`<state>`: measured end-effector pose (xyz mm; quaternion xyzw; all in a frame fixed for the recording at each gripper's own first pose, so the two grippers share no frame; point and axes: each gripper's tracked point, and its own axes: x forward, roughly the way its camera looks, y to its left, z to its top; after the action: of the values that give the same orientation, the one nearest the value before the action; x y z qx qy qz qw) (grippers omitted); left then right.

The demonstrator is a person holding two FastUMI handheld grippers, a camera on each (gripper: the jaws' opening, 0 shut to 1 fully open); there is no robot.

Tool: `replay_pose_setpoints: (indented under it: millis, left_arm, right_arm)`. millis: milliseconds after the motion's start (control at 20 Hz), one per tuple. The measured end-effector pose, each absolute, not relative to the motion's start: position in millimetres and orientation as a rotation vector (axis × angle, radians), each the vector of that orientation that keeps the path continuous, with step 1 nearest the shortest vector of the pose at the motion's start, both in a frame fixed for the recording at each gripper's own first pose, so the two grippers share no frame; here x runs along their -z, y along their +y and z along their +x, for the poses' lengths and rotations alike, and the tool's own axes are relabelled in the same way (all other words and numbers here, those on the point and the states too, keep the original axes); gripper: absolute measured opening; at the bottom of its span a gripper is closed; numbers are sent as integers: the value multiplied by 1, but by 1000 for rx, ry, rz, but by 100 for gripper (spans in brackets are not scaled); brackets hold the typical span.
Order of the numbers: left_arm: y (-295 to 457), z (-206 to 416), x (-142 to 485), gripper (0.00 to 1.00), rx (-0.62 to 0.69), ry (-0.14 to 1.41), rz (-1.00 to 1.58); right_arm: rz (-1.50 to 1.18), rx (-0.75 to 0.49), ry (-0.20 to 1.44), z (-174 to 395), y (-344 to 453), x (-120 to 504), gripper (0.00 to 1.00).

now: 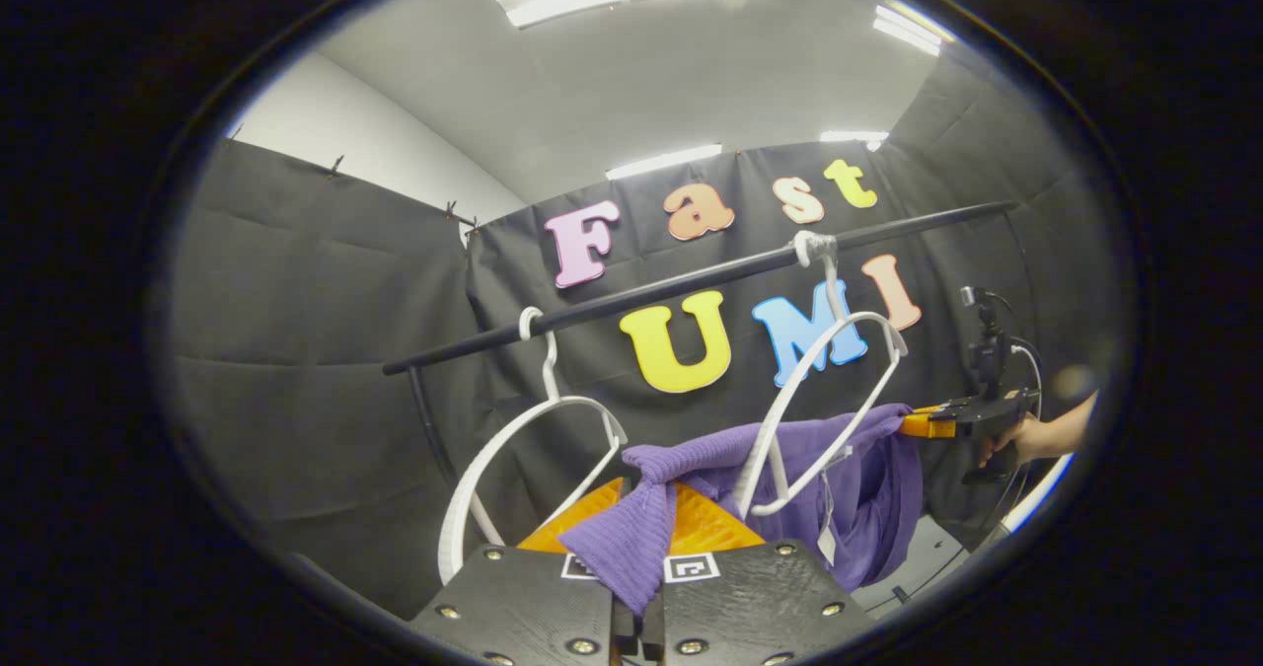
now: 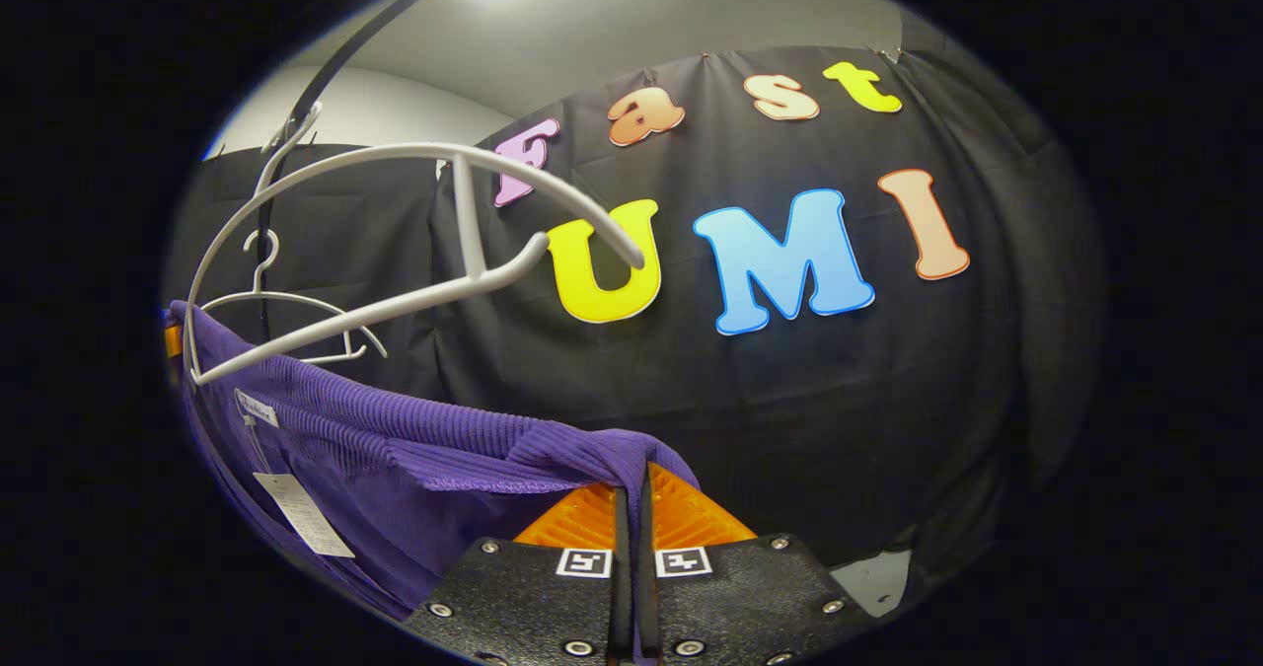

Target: Grasp the clothes on the hanger with both hands and then place them into the laundry hamper below.

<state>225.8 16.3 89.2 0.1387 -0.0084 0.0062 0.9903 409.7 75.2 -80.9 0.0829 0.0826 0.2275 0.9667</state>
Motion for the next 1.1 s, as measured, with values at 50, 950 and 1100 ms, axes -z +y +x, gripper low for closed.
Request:
replay_pose_setpoints:
  millis: [50,950,1100]
  left_arm:
    - [19,222,-82,8,-16,-6,285]
    - [7,109,-22,9,152,-2,133]
    - [-7,99,-23,9,211,-16,98]
  right_arm:
    - [169,-459,180,405,76,87,2]
    - [219,-376,130,206,88,32,0]
    - [230,-372,113,170,99,17,2]
